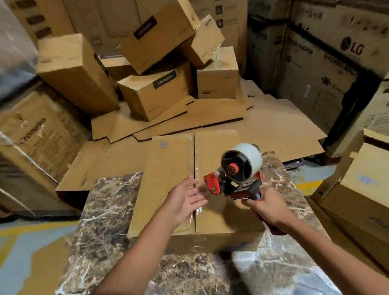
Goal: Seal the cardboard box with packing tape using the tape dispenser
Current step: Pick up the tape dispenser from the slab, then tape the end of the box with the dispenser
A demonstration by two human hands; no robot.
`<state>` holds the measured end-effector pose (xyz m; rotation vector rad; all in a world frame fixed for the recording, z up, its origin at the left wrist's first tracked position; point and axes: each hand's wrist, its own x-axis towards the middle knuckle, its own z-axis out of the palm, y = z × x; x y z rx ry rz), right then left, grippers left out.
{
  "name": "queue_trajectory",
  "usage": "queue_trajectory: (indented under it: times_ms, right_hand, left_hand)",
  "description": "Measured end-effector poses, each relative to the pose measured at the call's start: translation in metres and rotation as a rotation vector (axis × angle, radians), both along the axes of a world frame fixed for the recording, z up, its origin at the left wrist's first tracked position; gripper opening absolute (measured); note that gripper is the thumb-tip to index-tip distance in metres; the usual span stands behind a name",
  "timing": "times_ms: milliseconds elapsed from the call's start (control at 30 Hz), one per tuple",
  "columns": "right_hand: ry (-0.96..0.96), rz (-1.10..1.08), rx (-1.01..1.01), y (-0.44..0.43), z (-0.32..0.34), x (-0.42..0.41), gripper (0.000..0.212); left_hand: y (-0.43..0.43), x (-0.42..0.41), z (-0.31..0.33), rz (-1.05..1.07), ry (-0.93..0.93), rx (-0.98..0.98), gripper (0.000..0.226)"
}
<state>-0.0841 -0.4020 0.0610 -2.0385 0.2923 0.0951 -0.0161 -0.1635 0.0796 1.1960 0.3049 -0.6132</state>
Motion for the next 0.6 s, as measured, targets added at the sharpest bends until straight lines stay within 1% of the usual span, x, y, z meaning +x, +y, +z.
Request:
queue_trajectory:
  times_ms: [67, 133, 233, 333, 367, 433, 467, 500, 600]
  right_hand:
    - [-0.001, 0.096, -0.077, 0.027, 0.011, 0.004, 0.023]
    - [0.007, 0.161, -0.095, 0.052, 0.019, 0.007, 0.02]
    - [0.001, 0.254, -0.136, 0.085, 0.027, 0.011, 0.021]
    - [-0.005, 0.36, -0.182, 0.11, 0.033, 0.013, 0.035]
    - [-0.005, 0.392, -0.207, 0.117, 0.033, 0.015, 0.031]
    - [-0.008, 0.431, -0.255, 0.131, 0.031, 0.018, 0.015]
    - [-0.008, 0.442, -0.282, 0.137, 0.029, 0.02, 0.013]
    - [-0.008, 0.451, -0.31, 0.144, 0.029, 0.021, 0.016]
    - [0.003, 0.499, -0.357, 0.16, 0.027, 0.024, 0.034]
  left_hand:
    - [0.018, -0.008, 0.004, 0.055, 0.127, -0.113, 0.043]
    - [0.037, -0.018, 0.005, 0.12, 0.185, -0.199, 0.033]
    - [0.065, -0.031, 0.002, 0.169, 0.189, -0.213, 0.025]
    - [0.092, -0.04, -0.006, 0.198, 0.208, -0.184, 0.028]
    - [0.1, -0.043, -0.009, 0.215, 0.211, -0.179, 0.03]
    - [0.114, -0.047, -0.015, 0.261, 0.226, -0.2, 0.031]
    - [0.121, -0.049, -0.018, 0.284, 0.237, -0.22, 0.031]
    - [0.127, -0.051, -0.02, 0.303, 0.248, -0.243, 0.033]
    - [0.146, -0.055, -0.029, 0.359, 0.274, -0.319, 0.049]
